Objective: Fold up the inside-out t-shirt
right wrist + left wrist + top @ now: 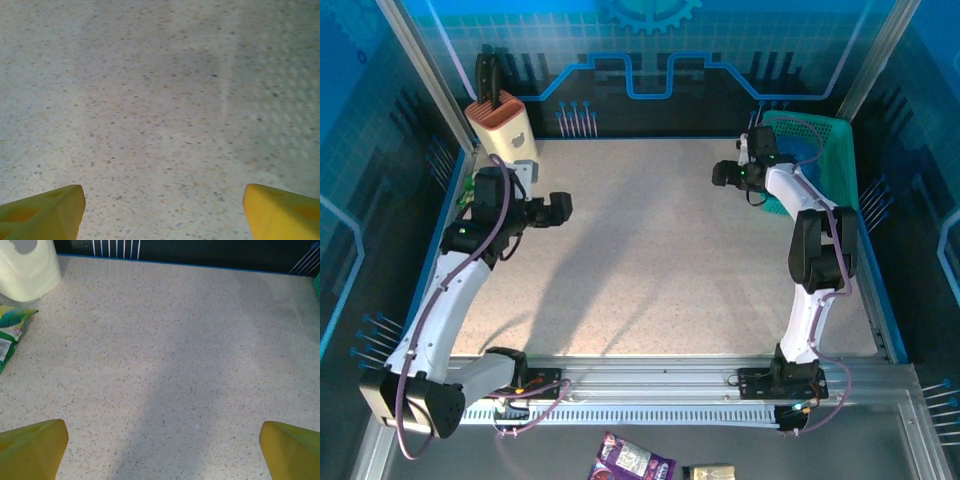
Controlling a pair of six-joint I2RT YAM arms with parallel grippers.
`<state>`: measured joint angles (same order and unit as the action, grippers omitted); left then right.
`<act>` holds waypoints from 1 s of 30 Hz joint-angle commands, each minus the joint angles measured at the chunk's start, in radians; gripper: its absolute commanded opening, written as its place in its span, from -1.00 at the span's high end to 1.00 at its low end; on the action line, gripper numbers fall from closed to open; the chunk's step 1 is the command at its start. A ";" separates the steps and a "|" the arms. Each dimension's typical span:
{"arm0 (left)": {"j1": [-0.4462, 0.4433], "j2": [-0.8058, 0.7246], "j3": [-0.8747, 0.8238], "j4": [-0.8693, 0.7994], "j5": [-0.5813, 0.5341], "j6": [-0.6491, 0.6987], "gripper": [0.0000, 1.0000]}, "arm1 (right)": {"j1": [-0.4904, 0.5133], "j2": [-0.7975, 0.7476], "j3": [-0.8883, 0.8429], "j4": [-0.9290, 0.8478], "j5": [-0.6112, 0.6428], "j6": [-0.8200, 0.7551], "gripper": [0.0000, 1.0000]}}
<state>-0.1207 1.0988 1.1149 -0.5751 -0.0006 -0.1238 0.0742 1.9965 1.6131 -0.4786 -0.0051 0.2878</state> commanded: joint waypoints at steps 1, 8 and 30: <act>-0.002 0.008 -0.057 0.042 -0.024 0.009 -0.99 | -0.044 0.019 0.033 -0.058 0.086 -0.018 -0.67; -0.002 0.012 -0.116 0.073 -0.061 0.030 -0.99 | -0.105 0.081 0.117 -0.077 0.062 -0.046 -0.63; -0.003 -0.005 -0.098 0.045 -0.042 -0.012 -0.98 | -0.259 0.103 0.344 -0.156 0.144 0.169 -0.52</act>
<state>-0.1207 1.1099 0.9913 -0.4942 -0.0479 -0.1070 -0.1513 2.0418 1.9377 -0.5987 0.0914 0.3767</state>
